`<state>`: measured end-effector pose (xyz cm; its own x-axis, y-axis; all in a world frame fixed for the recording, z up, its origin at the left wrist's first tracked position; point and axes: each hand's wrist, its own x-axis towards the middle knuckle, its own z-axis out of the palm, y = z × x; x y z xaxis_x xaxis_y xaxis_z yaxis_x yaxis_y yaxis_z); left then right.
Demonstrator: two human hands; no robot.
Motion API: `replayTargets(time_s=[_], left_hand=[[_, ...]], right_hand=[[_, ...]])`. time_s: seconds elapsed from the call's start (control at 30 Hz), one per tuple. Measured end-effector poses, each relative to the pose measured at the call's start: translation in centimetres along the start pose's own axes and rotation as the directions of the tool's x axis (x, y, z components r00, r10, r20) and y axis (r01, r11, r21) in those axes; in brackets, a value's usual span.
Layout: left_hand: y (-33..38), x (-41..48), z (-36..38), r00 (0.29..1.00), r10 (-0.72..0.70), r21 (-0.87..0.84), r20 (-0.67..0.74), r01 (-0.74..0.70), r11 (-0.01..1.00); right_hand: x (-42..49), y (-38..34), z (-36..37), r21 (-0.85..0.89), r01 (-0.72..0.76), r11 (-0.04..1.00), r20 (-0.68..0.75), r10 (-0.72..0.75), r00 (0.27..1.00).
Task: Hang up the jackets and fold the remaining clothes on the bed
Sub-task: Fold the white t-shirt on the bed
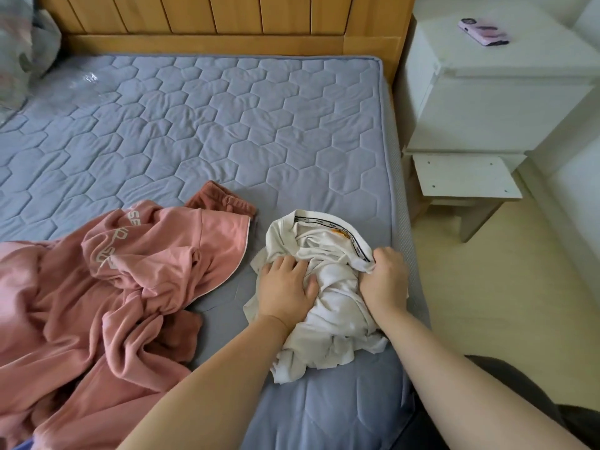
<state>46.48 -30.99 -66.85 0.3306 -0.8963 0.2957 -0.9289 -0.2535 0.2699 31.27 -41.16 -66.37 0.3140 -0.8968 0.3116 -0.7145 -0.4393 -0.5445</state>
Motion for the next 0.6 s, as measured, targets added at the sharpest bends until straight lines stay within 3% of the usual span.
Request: replayTargets(time_s=[0.1,0.17,0.23,0.3,0.37,0.43,0.53,0.6], left_hand=[[0.6,-1.5,-1.0,0.999,0.034,-0.02,-0.027,-0.035,0.999],[1.1,-2.6,-1.9,0.997,0.072,-0.042,0.012,-0.071,0.997],[1.8,-2.9,-3.6,0.992,0.071,-0.092,0.106,-0.062,0.994],[2.4,-1.8,-5.5,0.97,-0.09,-0.174,0.225,0.13,0.976],[2.5,0.1,-7.8,0.909,-0.281,-0.267,0.31,0.366,0.891],[2.2,2.0,-10.5,0.889,-0.347,-0.307,0.299,0.433,0.847],[2.3,4.5,-14.4,0.932,-0.197,-0.367,0.303,0.305,0.879],[3.1,6.0,-16.3,0.933,-0.033,-0.297,0.358,0.147,0.944]], right_hand=[[-0.1,-1.3,-1.7,0.151,-0.143,0.978,0.088,0.131,0.987],[-0.2,-2.3,-2.9,0.233,-0.332,0.914,0.294,0.259,0.92],[0.3,-3.4,-4.6,0.256,-0.387,0.886,0.445,0.248,0.861],[1.3,-4.6,-6.9,0.281,-0.346,0.895,0.465,0.188,0.865],[2.2,-6.0,-9.7,0.365,-0.311,0.878,0.47,0.115,0.875],[2.7,-7.3,-12.6,0.452,-0.284,0.846,0.48,0.038,0.876],[3.2,-9.1,-16.5,0.529,-0.271,0.804,0.495,-0.033,0.868],[3.6,-10.1,-18.8,0.561,-0.258,0.787,0.493,-0.067,0.868]])
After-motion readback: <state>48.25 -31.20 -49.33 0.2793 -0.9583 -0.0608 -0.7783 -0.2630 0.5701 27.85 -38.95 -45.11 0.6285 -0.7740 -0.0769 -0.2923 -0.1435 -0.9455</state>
